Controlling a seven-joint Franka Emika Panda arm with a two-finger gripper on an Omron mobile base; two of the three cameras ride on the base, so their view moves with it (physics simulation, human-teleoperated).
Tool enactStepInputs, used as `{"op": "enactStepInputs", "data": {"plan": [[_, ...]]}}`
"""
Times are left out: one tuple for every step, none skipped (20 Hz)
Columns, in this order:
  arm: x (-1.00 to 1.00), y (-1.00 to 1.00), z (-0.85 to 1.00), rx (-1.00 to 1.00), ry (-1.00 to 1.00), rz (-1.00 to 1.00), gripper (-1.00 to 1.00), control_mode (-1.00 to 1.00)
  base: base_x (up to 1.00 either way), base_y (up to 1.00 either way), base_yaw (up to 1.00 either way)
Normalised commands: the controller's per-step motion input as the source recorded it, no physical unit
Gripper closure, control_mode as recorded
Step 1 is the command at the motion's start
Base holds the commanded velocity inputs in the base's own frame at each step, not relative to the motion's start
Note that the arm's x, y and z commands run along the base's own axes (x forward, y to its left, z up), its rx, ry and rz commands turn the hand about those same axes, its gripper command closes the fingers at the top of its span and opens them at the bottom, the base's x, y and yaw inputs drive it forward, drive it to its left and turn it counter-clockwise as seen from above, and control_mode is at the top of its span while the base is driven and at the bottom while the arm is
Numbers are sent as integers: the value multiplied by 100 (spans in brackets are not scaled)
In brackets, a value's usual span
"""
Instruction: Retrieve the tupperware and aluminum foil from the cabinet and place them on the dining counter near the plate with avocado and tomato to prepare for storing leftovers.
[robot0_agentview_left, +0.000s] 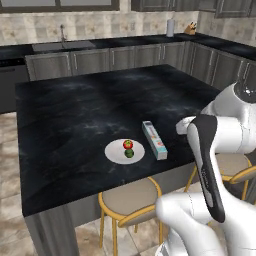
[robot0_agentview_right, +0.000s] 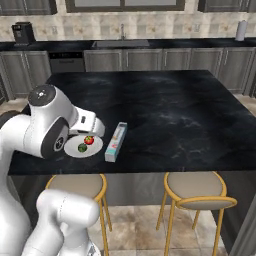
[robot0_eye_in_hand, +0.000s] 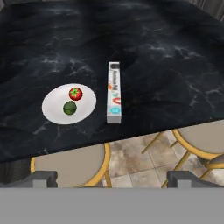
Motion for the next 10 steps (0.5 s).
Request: {"op": "enactStepInputs", "data": {"plan": [[-50, 0, 23, -3, 11, 0, -100, -100, 0, 0, 0], [-66, 0, 4, -5, 4, -2, -100, -100, 0, 0, 0], [-91, 0, 0, -6, 0, -6, -100, -100, 0, 0, 0], [-100, 0, -4, -5, 0, -8, -100, -100, 0, 0, 0], [0, 0, 0, 0, 0, 0, -100, 100, -100, 0, -11], [0, 0, 0, 0, 0, 0, -100, 100, -100, 0, -14], [0, 0, 0, 0, 0, 0, -100, 100, -100, 0, -16], [0, 0, 0, 0, 0, 0, -100, 100, -100, 0, -25], [0, 0, 0, 0, 0, 0, -100, 100, -91, -19, -33], [0, 0, 0, 0, 0, 0, -100, 100, -80, -27, -36]]}}
